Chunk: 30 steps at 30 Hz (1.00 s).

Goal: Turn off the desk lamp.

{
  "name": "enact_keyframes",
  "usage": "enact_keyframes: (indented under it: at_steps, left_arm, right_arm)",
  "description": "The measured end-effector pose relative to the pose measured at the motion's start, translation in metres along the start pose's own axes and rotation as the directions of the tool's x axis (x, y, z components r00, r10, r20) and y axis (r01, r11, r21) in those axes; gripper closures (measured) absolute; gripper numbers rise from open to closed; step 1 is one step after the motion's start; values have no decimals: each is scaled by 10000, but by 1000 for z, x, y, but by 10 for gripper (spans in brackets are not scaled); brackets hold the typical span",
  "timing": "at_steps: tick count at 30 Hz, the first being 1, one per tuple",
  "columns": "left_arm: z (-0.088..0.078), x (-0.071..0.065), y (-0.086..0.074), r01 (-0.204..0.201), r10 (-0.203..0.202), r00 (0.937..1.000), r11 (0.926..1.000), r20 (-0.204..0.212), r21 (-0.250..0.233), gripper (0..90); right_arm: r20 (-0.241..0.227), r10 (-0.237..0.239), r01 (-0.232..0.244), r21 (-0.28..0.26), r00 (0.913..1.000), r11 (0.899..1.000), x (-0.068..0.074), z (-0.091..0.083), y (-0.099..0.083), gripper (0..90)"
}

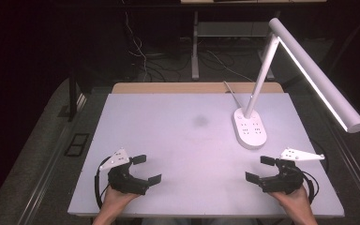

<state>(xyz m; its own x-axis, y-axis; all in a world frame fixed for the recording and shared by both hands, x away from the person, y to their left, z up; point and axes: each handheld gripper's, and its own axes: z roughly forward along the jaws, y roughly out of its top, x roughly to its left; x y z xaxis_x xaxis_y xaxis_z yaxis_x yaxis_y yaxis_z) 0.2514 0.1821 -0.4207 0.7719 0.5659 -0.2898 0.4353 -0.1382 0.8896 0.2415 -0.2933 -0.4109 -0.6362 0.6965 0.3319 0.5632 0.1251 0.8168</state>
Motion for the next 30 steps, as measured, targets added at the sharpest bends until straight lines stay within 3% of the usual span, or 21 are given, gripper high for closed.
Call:
enact_keyframes:
  at_steps: [23, 30]
  left_arm:
    - [1, 0, 0, -121, 120, 9999, 9999, 52, 93, 0]
    - [0, 1, 0, -109, 108, 9999, 9999, 77, 79, 0]
  right_arm:
    - [458, -86, 77, 200, 9989, 9998, 1, -1, 1, 5]
    - [482, 68, -86, 367, 9988, 9993, 2, -1, 5, 6]
